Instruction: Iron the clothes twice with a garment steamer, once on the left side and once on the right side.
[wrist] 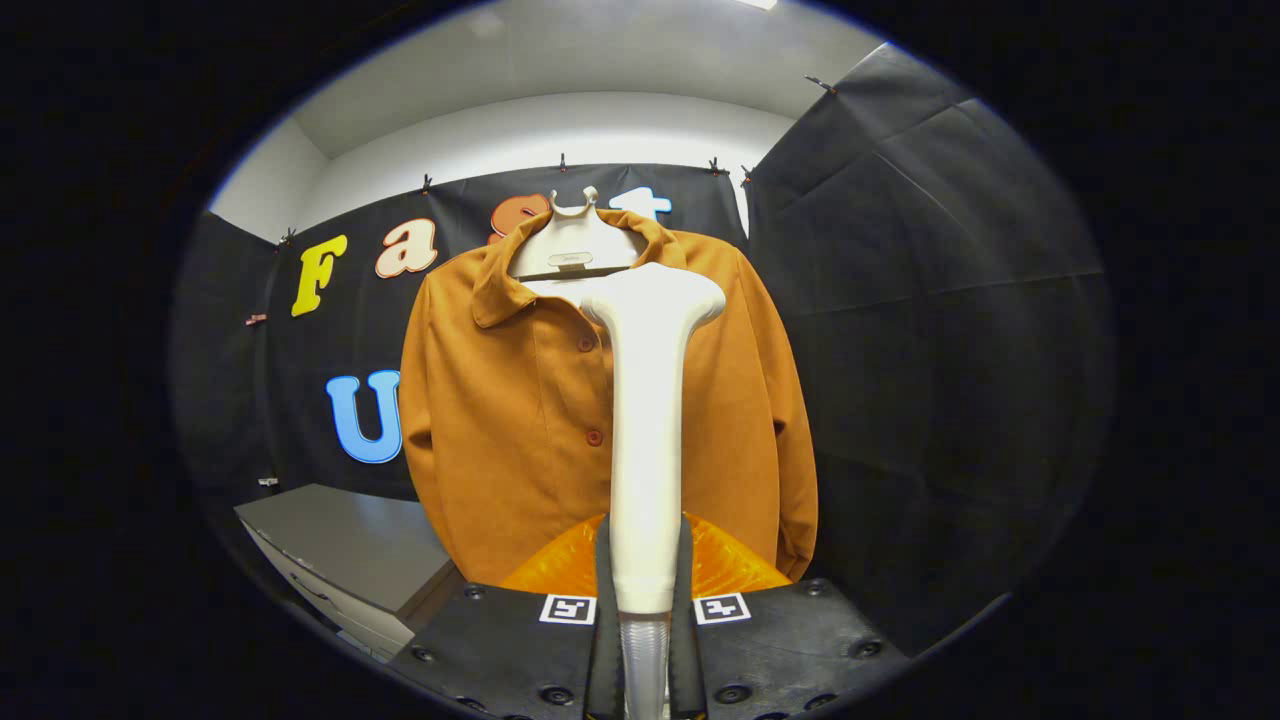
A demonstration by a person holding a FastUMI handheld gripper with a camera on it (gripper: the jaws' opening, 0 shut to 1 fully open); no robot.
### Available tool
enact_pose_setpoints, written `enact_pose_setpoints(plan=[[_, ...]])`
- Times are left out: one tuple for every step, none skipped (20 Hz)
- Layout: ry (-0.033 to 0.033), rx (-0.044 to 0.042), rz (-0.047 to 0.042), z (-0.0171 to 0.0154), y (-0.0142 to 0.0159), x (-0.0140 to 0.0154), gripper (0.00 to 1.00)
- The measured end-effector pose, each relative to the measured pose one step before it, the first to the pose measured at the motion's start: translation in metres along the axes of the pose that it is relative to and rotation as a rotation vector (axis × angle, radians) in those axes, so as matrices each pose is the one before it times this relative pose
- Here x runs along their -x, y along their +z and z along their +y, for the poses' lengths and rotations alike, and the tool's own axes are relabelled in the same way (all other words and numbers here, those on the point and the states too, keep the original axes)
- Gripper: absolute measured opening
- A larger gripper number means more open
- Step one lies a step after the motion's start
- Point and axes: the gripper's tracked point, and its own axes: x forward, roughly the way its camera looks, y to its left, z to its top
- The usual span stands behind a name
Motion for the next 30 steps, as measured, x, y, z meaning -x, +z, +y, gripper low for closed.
enact_pose_setpoints(plan=[[0.00386, 0.00836, 0.00432, -0.00309, -0.00416, -0.00569, 0.21], [0.00131, 0.00305, 0.00943, -0.00300, -0.00414, -0.00643, 0.21], [0.00009, -0.00672, 0.00636, -0.00184, -0.00611, -0.00386, 0.21], [-0.00217, -0.00922, 0.00880, -0.00283, -0.00438, -0.00589, 0.21], [-0.00440, -0.00441, 0.01033, -0.00284, -0.00586, -0.00506, 0.21], [0.00174, -0.00532, 0.01385, -0.00224, -0.00763, -0.00353, 0.21], [0.00331, -0.00484, 0.00155, -0.00019, -0.00255, -0.00074, 0.21], [0.00144, -0.00245, 0.00514, -0.00143, -0.00520, -0.00070, 0.21], [-0.00064, -0.00092, 0.00849, -0.00173, -0.00556, 0.00015, 0.21], [0.00004, -0.00416, 0.00807, -0.00094, -0.00510, 0.00007, 0.21], [-0.00293, -0.00272, 0.01080, -0.00142, -0.00686, -0.00032, 0.21], [-0.00305, -0.00083, 0.01138, -0.00157, -0.00737, 0.00105, 0.21], [-0.00494, -0.00112, 0.01341, -0.00203, -0.00714, 0.00091, 0.21], [-0.00268, 0.00067, 0.01636, -0.00239, -0.00848, 0.00202, 0.21], [-0.00296, -0.00101, 0.01618, -0.00193, -0.00908, 0.00231, 0.21], [-0.00034, -0.00118, 0.01817, -0.00178, -0.00836, 0.00169, 0.21], [-0.00009, -0.00015, 0.01849, -0.00279, -0.00923, 0.00130, 0.21], [-0.00163, 0.00122, 0.01627, -0.00226, -0.00850, 0.00161, 0.21], [-0.00331, 0.00128, 0.01608, -0.00305, -0.00815, 0.00191, 0.21], [-0.00417, 0.00000, 0.01628, -0.00274, -0.00895, 0.00053, 0.21], [-0.00358, -0.00357, 0.01669, -0.00264, -0.01012, 0.00104, 0.21], [-0.00310, -0.00629, 0.01705, -0.00239, -0.00956, 0.00105, 0.21], [-0.00392, -0.00305, 0.01607, -0.00224, -0.00926, -0.00016, 0.21], [-0.00485, -0.00163, 0.01668, -0.00150, -0.00905, 0.00032, 0.21], [-0.00285, -0.00226, 0.01721, -0.00168, -0.01029, -0.00067, 0.21], [-0.00170, -0.00492, 0.01889, -0.00129, -0.00933, -0.00024, 0.21], [-0.00222, -0.00297, 0.01941, -0.00118, -0.00865, -0.00023, 0.21], [-0.00259, -0.00096, 0.01426, -0.00131, -0.00737, -0.00055, 0.21], [-0.00284, -0.00157, 0.01327, -0.00142, -0.00753, 0.00018, 0.21], [-0.00150, -0.00067, 0.01496, -0.00057, -0.00782, 0.00045, 0.21]])
